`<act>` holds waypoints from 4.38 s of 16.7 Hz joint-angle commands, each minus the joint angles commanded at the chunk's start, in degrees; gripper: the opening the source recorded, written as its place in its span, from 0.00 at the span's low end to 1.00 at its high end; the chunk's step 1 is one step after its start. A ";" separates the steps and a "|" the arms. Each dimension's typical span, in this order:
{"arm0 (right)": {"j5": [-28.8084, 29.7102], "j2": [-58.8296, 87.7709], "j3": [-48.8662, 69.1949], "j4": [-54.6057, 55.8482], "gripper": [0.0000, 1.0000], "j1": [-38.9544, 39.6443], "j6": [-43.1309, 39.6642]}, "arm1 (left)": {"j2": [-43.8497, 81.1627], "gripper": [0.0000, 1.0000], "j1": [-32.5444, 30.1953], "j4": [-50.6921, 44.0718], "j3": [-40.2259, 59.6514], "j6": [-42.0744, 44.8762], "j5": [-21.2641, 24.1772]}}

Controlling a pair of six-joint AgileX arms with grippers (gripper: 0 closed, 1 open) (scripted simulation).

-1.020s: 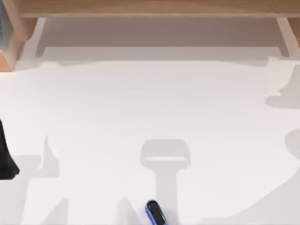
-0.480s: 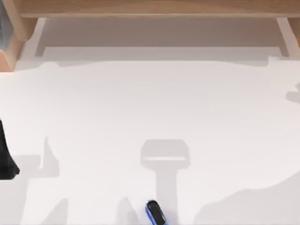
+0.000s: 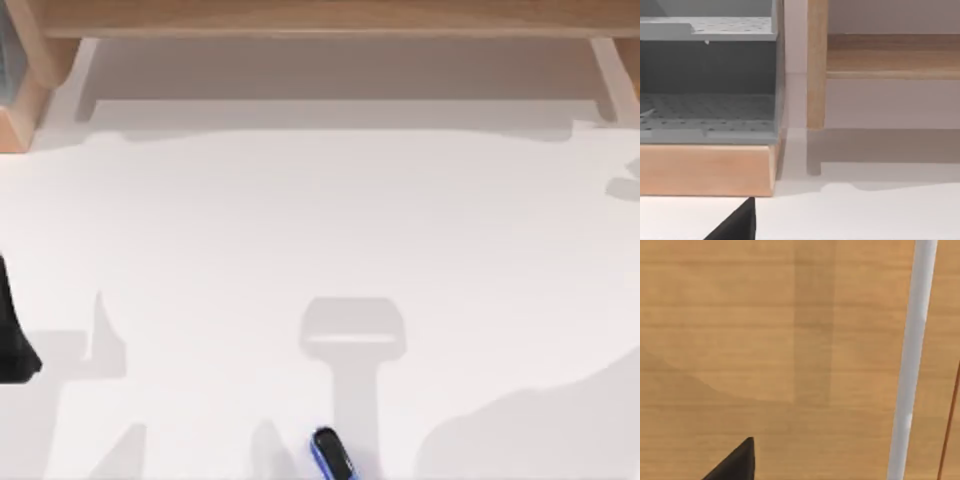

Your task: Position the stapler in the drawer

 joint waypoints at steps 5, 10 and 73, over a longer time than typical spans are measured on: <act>0.11 0.28 0.59 -0.31 0.92 0.10 0.00 | 0.00 1.00 0.00 0.00 0.00 0.00 0.00; 0.11 0.28 0.59 -0.31 0.55 0.10 0.00 | 0.00 1.00 0.00 0.00 0.00 0.00 0.00; -15.72 -16.44 -41.19 24.66 0.53 -15.71 0.40 | 0.00 1.00 0.00 0.00 0.00 0.00 0.00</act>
